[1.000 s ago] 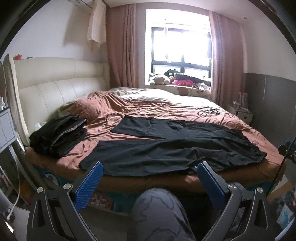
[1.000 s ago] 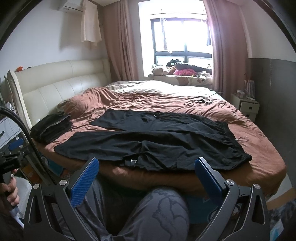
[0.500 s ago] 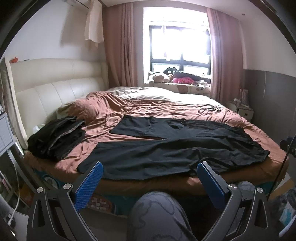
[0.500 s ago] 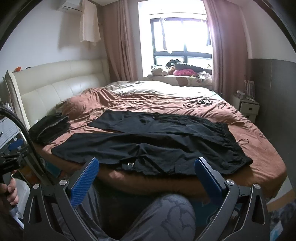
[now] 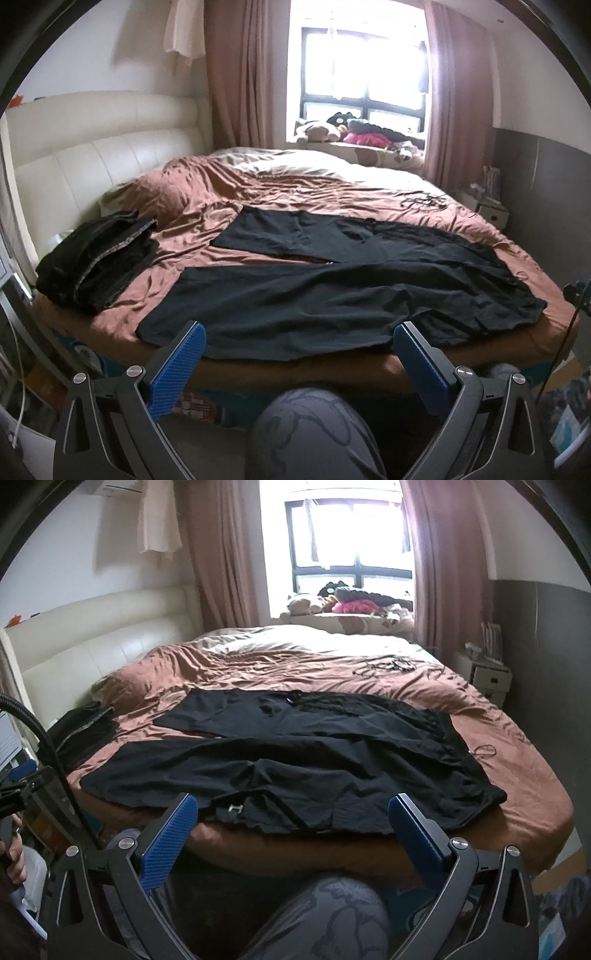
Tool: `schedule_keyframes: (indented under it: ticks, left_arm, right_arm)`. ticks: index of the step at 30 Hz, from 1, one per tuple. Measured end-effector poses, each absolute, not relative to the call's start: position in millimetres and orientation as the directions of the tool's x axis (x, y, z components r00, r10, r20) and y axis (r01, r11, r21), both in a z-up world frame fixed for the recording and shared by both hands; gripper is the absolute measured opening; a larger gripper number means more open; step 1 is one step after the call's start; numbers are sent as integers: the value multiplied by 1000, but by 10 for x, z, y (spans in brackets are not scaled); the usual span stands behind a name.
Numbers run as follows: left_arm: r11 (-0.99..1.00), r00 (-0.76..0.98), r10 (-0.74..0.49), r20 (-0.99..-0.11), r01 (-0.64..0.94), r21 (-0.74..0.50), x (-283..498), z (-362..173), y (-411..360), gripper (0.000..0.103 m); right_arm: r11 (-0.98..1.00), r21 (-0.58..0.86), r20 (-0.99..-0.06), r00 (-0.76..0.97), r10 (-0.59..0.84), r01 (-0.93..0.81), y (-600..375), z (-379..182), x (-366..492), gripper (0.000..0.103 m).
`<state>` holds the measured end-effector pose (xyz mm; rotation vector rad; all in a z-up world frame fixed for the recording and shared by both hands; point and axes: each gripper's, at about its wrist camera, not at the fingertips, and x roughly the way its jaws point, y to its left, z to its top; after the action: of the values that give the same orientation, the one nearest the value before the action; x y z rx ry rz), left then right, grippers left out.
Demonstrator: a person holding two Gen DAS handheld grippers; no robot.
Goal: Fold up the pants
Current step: 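Lower both grippers toward the black pants' leg hems at the bed edge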
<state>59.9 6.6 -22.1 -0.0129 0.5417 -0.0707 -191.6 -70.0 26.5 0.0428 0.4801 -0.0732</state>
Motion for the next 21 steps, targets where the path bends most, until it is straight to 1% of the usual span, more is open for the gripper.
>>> schedule_keyframes:
  ticks: [11, 21]
  left_arm:
    - [999, 809, -12, -588, -17, -43, 1098, -526, 356, 103]
    - [989, 760, 11, -650, -103, -104, 1457, -894, 833, 99]
  right_arm:
    - [985, 52, -521, 846, -113, 164, -955, 200, -1442, 103]
    - [962, 96, -562, 811, -159, 255, -1229, 111, -1209, 103]
